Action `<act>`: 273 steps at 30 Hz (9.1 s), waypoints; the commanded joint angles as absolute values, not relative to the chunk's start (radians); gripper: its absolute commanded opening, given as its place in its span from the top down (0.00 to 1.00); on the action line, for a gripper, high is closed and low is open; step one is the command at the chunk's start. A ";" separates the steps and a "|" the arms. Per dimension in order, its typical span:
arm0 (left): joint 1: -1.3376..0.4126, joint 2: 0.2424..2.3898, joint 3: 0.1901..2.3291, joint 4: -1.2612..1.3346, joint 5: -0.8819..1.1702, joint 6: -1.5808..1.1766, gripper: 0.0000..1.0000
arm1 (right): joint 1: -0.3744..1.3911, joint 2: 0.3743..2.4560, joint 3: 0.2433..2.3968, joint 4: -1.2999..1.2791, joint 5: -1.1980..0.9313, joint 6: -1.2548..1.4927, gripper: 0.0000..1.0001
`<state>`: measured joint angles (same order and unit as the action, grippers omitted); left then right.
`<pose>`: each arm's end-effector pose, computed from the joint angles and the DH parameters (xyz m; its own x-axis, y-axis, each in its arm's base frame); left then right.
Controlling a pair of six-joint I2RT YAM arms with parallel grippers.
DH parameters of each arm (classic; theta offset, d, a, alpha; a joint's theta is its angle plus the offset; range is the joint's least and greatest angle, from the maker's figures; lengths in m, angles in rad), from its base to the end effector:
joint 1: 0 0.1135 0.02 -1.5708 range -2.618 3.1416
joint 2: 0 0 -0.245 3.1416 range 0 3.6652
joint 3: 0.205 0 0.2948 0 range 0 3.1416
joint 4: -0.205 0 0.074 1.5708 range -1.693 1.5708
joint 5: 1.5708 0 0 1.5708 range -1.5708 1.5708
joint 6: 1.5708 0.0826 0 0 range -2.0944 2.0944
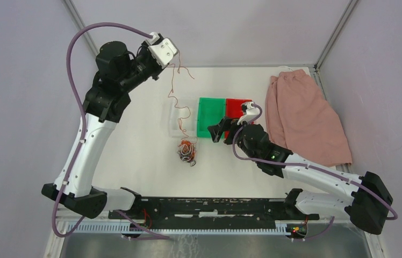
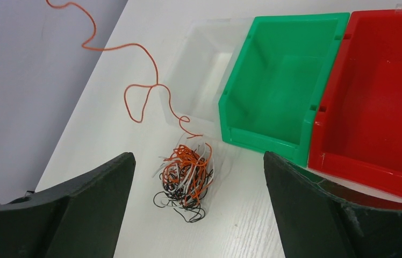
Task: Untangle the cables
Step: Untie the cable, then place the cable in the bin, then untie the cable.
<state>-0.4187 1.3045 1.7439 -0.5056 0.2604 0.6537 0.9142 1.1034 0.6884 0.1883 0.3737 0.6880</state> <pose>0.3063 -0.1596 0.5168 0.3337 0.4947 -0.8025 0.5350 0.6015 0.5933 0.2345 0.2548 0.2369 -0.4364 0.4023 -0.8049 -0.3148 0.7697 0.5554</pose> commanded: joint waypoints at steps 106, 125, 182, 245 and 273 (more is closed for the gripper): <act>-0.421 1.364 1.610 0.401 0.214 0.784 0.97 | 0.910 1.075 0.679 0.106 0.394 0.721 0.04; -0.421 1.263 1.123 0.209 0.174 0.781 0.97 | 0.911 1.011 0.626 0.096 0.435 0.723 0.04; -0.267 1.705 1.506 -0.487 0.458 0.678 0.17 | 0.857 1.084 0.696 0.014 0.393 0.703 0.03; -0.259 1.439 1.501 -0.942 0.530 0.581 0.02 | 0.922 1.631 1.100 -0.087 -0.058 0.544 0.11; -0.268 1.314 0.995 -0.779 0.623 0.660 0.23 | 0.943 1.553 0.913 -0.025 -0.089 0.495 0.75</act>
